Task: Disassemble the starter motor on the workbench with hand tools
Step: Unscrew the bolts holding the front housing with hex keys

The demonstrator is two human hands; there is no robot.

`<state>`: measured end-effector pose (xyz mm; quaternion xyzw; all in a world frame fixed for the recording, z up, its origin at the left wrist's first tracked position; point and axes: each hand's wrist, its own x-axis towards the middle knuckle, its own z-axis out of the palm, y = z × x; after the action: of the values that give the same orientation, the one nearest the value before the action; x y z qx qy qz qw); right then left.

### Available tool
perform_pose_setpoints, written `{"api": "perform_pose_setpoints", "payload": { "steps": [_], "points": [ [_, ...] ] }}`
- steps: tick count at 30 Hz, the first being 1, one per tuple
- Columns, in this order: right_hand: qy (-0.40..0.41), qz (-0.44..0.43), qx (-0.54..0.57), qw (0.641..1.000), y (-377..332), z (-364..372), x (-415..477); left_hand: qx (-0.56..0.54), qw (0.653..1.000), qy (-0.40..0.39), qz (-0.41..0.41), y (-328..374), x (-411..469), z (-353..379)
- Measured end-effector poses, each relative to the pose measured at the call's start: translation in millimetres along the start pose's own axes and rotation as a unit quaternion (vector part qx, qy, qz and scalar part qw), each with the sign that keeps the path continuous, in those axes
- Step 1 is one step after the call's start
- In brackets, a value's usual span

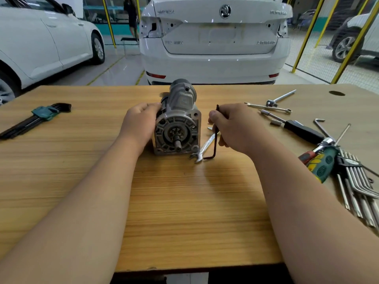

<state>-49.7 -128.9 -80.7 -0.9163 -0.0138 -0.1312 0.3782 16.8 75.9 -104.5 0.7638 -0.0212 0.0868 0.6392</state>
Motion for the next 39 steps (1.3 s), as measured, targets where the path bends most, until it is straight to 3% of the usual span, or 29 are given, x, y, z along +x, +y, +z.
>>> {"api": "perform_pose_setpoints", "payload": {
  "steps": [5,10,19,26,30,34,39],
  "points": [
    [-0.037,0.026,0.059,0.997,0.0,2.2,0.4,-0.011,1.000,0.006,-0.011,0.9,0.6,-0.1],
    [-0.018,0.060,0.122,0.991,1.6,1.2,3.4,0.003,1.000,0.008,-0.007,-1.2,-0.4,0.5],
    [-0.001,0.015,-0.010,1.000,5.0,3.9,4.5,0.011,1.000,0.022,-0.002,-2.7,0.6,0.2],
    [-0.116,-0.006,-0.093,0.989,6.6,4.3,0.5,0.005,1.000,0.022,-0.007,-4.0,1.9,0.7],
    [-0.106,-0.006,-0.112,0.988,8.6,3.3,1.4,0.012,1.000,0.027,0.005,-4.6,0.4,2.5],
    [-0.004,0.031,0.027,0.999,4.6,-3.4,3.2,0.039,0.998,0.025,0.036,-2.4,-1.1,2.8],
    [0.036,0.077,0.238,0.968,-7.4,3.7,2.5,0.085,0.991,0.020,0.103,2.2,-7.2,8.8]
  ]
}}
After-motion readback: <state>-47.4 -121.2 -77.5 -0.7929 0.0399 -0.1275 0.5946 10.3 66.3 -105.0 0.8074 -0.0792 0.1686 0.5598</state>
